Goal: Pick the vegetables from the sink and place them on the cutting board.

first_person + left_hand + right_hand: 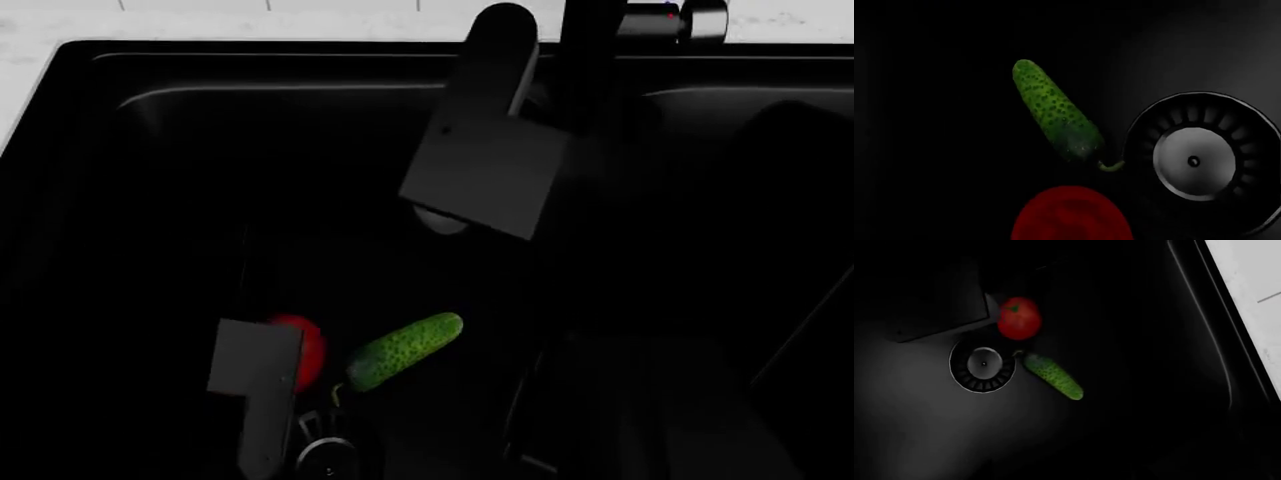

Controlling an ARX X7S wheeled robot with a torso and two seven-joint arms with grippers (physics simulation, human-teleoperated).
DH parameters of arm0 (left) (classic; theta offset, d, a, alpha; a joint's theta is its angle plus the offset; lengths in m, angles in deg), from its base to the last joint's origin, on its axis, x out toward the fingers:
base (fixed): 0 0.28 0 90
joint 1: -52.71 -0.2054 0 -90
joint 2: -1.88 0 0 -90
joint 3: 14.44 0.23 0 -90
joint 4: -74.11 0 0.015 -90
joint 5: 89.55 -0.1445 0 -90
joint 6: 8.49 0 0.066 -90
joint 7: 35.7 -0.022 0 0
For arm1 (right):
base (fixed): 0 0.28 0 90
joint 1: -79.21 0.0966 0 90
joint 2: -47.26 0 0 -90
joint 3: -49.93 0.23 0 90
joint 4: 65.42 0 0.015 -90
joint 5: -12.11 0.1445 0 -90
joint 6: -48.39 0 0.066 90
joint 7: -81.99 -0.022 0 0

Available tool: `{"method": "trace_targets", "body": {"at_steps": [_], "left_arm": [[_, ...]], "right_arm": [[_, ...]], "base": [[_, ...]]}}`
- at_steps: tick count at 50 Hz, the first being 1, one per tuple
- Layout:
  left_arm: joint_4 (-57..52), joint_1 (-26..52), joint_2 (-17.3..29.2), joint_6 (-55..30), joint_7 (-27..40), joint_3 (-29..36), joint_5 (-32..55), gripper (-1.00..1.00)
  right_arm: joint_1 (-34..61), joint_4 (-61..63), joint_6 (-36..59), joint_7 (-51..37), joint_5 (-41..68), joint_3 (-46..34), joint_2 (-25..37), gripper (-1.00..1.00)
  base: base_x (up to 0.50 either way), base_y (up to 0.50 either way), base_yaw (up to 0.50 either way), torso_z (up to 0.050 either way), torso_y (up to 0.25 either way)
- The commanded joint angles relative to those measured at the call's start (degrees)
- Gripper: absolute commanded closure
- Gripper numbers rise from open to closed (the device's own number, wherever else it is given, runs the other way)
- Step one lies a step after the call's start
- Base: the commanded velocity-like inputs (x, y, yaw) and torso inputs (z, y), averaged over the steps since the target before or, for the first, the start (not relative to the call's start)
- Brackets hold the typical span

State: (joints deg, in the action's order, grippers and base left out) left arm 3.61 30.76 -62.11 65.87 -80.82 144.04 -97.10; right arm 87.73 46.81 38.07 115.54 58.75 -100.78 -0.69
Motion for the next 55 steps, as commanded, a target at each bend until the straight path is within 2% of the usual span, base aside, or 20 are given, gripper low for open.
{"method": "trace_targets", "body": {"at_steps": [1,4,6,7,11,13,14,16,20,24,34,44,48,55], "left_arm": [[-11.9,-1.5,4.5,1.0,4.7,-9.2,2.5,1.0],[-14.4,-1.7,5.9,-0.2,5.2,-10.6,3.3,1.0],[-17.3,-1.3,6.3,-6.3,4.3,-12.0,4.8,1.0],[-17.7,-1.4,6.9,-4.9,4.4,-11.9,4.6,1.0],[-22.2,-1.9,8.2,-10.6,4.8,-15.1,7.5,1.0],[-25.0,-2.2,7.7,-17.1,5.8,-18.4,10.7,1.0],[-25.7,-3.2,7.7,-14.3,8.7,-20.6,10.9,1.0],[-24.9,-2.8,6.7,-17.1,11.6,-22.0,10.1,1.0],[-25.8,-4.0,6.8,-15.9,15.4,-24.4,9.8,1.0],[-29.6,-4.9,8.0,-18.2,14.6,-26.6,12.7,1.0],[-36.4,-10.4,10.6,-16.7,19.8,-31.1,14.1,1.0],[-40.7,-12.7,11.1,-17.5,22.5,-34.6,16.1,1.0],[-43.3,-14.1,12.7,-18.0,23.1,-36.0,17.0,1.0],[-43.5,-14.8,13.5,-18.1,24.0,-36.8,16.8,1.0]], "right_arm": [[0.7,-1.5,-1.2,1.4,-3.4,0.7,-2.1,-1.0],[0.8,-2.4,-1.6,1.1,-4.1,0.5,-2.0,-1.0],[0.7,-2.7,-1.6,0.9,-4.3,0.4,-2.0,-1.0],[0.6,-2.8,-1.6,0.8,-4.3,0.4,-2.0,-1.0],[0.7,-3.9,-1.9,0.3,-5.2,-0.3,-2.4,-1.0],[0.7,-4.4,-2.1,0.2,-5.4,-0.4,-2.5,-1.0],[0.7,-4.5,-2.2,0.2,-5.5,-0.5,-2.5,-1.0],[0.7,-4.9,-2.5,0.1,-5.8,-0.6,-2.6,-1.0],[0.1,-4.7,-3.0,-0.1,-6.0,-1.1,-2.5,-1.0],[-0.1,-5.2,-4.3,-0.1,-7.3,-2.8,-3.1,-1.0],[2.2,-8.8,-10.3,3.0,-13.4,-11.1,-7.4,-1.0],[2.7,-19.1,-18.4,7.9,-18.0,-17.3,-13.9,-1.0],[2.2,-25.2,-22.5,8.6,-20.3,-18.5,-16.4,-1.0],[1.1,-27.6,-24.2,8.1,-21.1,-19.1,-19.6,-1.0]], "base": [[0.04,0.0,0.0,0.0,0.0],[0.04,0.0,0.0,0.0,0.0],[0.04,0.0,0.0,0.0,0.0],[0.04,0.0,0.0,0.0,0.0],[0.04,0.0,0.0,0.0,0.0],[0.04,0.0,0.0,0.0,0.0],[0.04,0.0,0.0,0.0,0.0],[0.04,0.0,0.0,0.0,0.0],[0.03,0.0,0.0,0.0,0.0],[0.03,0.0,0.0,0.0,0.0],[0.04,0.0,0.0,0.0,0.0],[0.04,0.0,0.0,0.0,0.0],[0.04,0.0,0.01,0.0,0.0],[0.04,0.0,0.01,-0.009,-0.007]]}}
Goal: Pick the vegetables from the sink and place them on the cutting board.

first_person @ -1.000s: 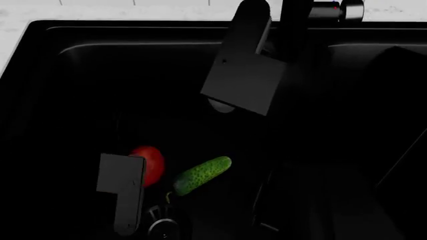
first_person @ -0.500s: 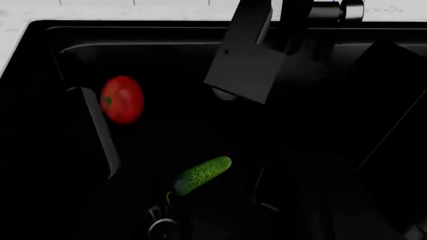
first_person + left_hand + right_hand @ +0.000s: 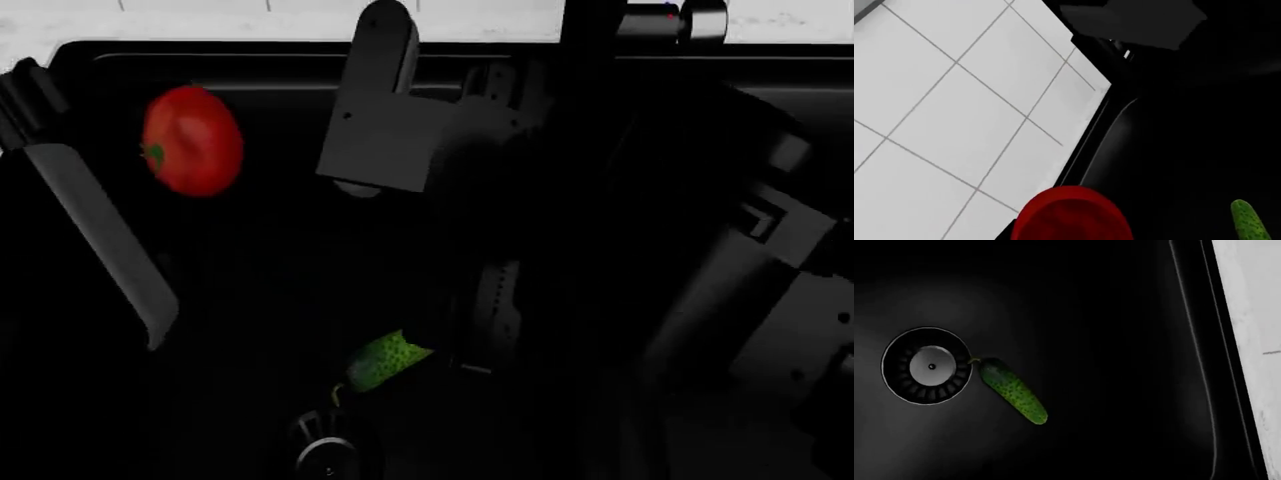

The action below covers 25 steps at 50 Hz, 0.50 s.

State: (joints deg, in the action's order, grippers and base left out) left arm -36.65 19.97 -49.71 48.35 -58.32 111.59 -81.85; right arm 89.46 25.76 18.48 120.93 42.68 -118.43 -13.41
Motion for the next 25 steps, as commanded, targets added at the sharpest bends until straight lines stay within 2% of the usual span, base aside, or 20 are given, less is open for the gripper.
{"method": "trace_targets", "body": {"at_steps": [1,12,25], "left_arm": [[-3.5,-4.0,1.0,-1.4,1.3,-4.9,2.4,1.0],[-8.3,-7.4,2.8,-2.6,3.3,-9.6,5.8,1.0],[-13.7,-12.5,5.2,-2.4,5.8,-14.3,8.5,1.0]], "right_arm": [[-0.8,-7.4,-5.2,2.9,-5.2,-1.6,-7.4,-1.0],[-2.5,-15.6,-11.7,7.2,-8.8,-7.5,-10.3,-1.0],[-6.5,-30.6,-23.7,8.1,-12.2,-9.3,-16.0,-1.0]], "base": [[0.03,0.0,0.01,0.0,0.0],[0.03,0.0,0.01,-0.01,-0.009],[0.03,0.0,0.02,-0.014,-0.013]]}}
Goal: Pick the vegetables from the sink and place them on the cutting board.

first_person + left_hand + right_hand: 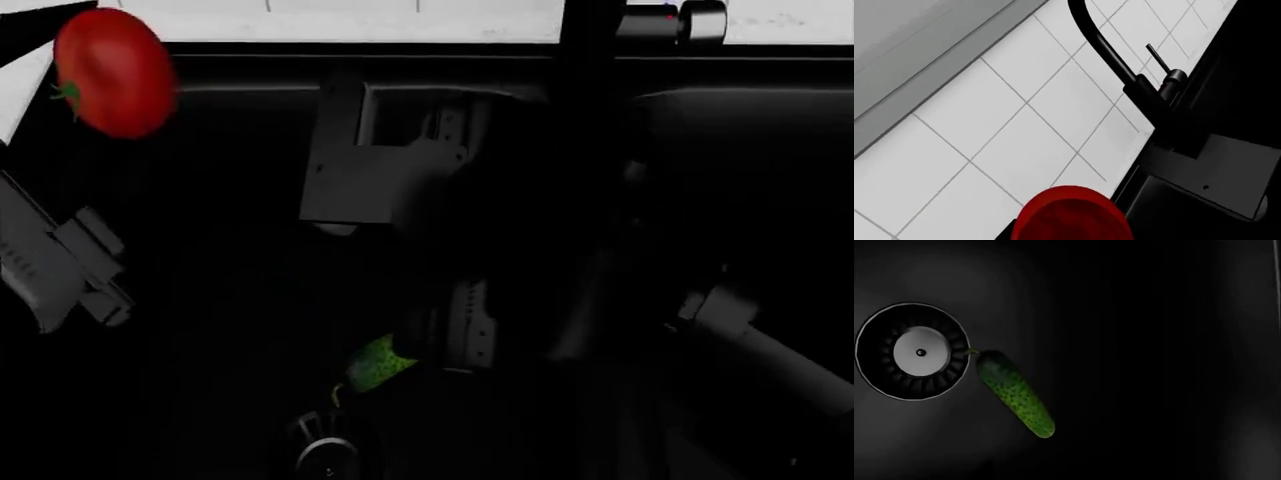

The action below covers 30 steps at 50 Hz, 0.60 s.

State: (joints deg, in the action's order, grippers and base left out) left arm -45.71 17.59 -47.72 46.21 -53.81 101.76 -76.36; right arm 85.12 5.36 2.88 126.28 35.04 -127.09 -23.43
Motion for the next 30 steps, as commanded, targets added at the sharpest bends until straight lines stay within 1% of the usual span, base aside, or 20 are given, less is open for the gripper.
{"method": "trace_targets", "body": {"at_steps": [1,7,23,28,30], "left_arm": [[-4.1,-10.4,3.2,0.2,1.4,-4.5,2.9,1.0],[-2.8,-11.8,3.3,2.1,1.5,-4.7,2.7,1.0],[-4.4,-14.0,4.0,2.2,2.6,-6.6,4.1,1.0],[-5.3,-14.6,4.2,2.2,2.8,-6.9,4.5,1.0],[-5.1,-14.8,4.2,2.3,2.9,-6.9,4.4,1.0]], "right_arm": [[-2.5,-11.6,-9.2,2.6,-4.7,-0.4,-6.8,-1.0],[-3.0,-18.5,-14.2,2.5,-5.3,0.5,-10.4,-1.0],[-7.5,-23.4,-19.2,4.3,-7.7,-3.3,-13.4,-1.0],[-8.2,-27.8,-22.0,4.4,-9.1,-4.2,-14.9,-1.0],[-8.7,-32.0,-24.7,4.7,-9.5,-4.3,-16.3,-1.0]], "base": [[0.03,0.0,0.02,-0.017,-0.015],[0.03,0.0,0.02,-0.018,-0.015],[0.03,0.0,0.02,-0.019,-0.014],[0.03,0.0,0.02,-0.021,-0.015],[0.03,0.0,0.02,-0.022,-0.016]]}}
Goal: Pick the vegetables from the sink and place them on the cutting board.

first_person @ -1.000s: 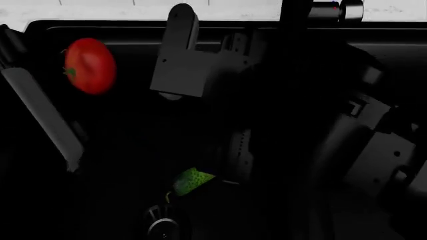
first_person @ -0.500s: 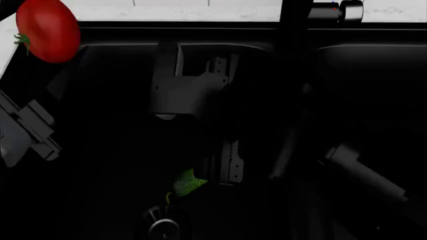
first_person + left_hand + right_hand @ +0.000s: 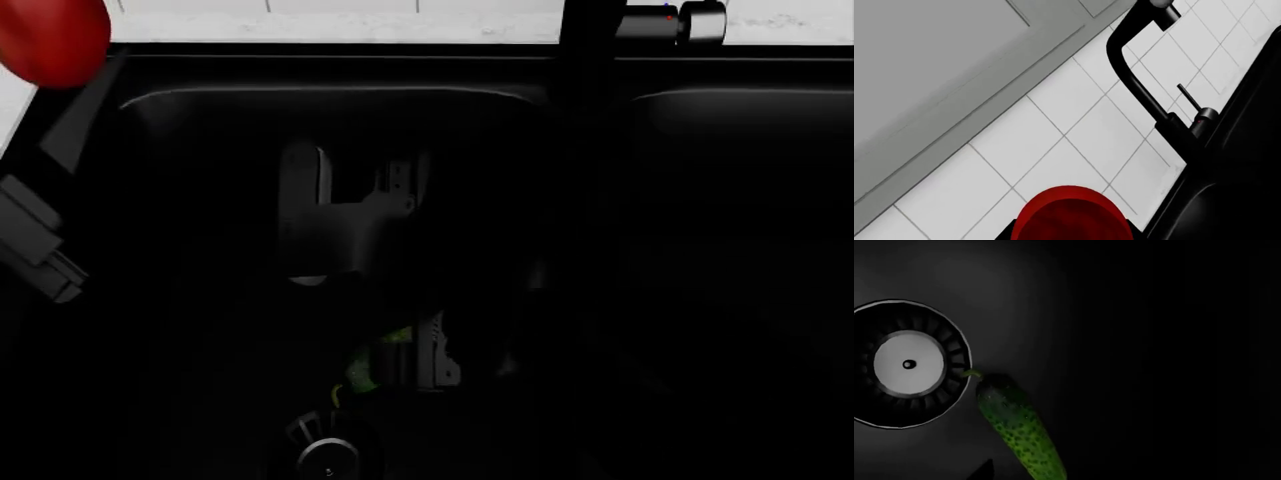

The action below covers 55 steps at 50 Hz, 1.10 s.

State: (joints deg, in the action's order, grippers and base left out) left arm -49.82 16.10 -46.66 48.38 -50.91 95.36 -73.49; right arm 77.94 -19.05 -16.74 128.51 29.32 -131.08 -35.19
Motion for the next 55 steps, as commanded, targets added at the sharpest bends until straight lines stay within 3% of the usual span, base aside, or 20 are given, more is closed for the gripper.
{"method": "trace_targets", "body": {"at_steps": [1,6,30,55], "left_arm": [[-1.0,-13.4,3.2,0.3,0.0,-0.5,1.5,1.0],[-1.7,-13.4,3.5,-0.5,-0.1,-0.4,1.7,1.0],[-0.6,-15.7,3.8,1.8,0.2,-0.3,1.2,1.0],[-0.6,-14.3,2.5,0.9,0.0,1.6,1.1,1.0]], "right_arm": [[-1.6,-8.6,-5.6,2.5,-3.9,-0.3,-5.0,-1.0],[-2.5,-13.9,-9.3,2.7,-4.3,0.3,-7.5,-1.0],[-8.4,-13.7,-11.0,3.4,-6.5,1.9,-7.5,-1.0],[-11.9,-21.9,-14.5,4.5,-8.5,1.6,-7.5,-1.0]], "base": [[0.04,0.0,0.02,-0.022,-0.016],[0.04,0.0,0.02,-0.022,-0.016],[0.04,0.0,0.03,-0.02,-0.012],[0.03,0.01,0.03,-0.012,-0.006]]}}
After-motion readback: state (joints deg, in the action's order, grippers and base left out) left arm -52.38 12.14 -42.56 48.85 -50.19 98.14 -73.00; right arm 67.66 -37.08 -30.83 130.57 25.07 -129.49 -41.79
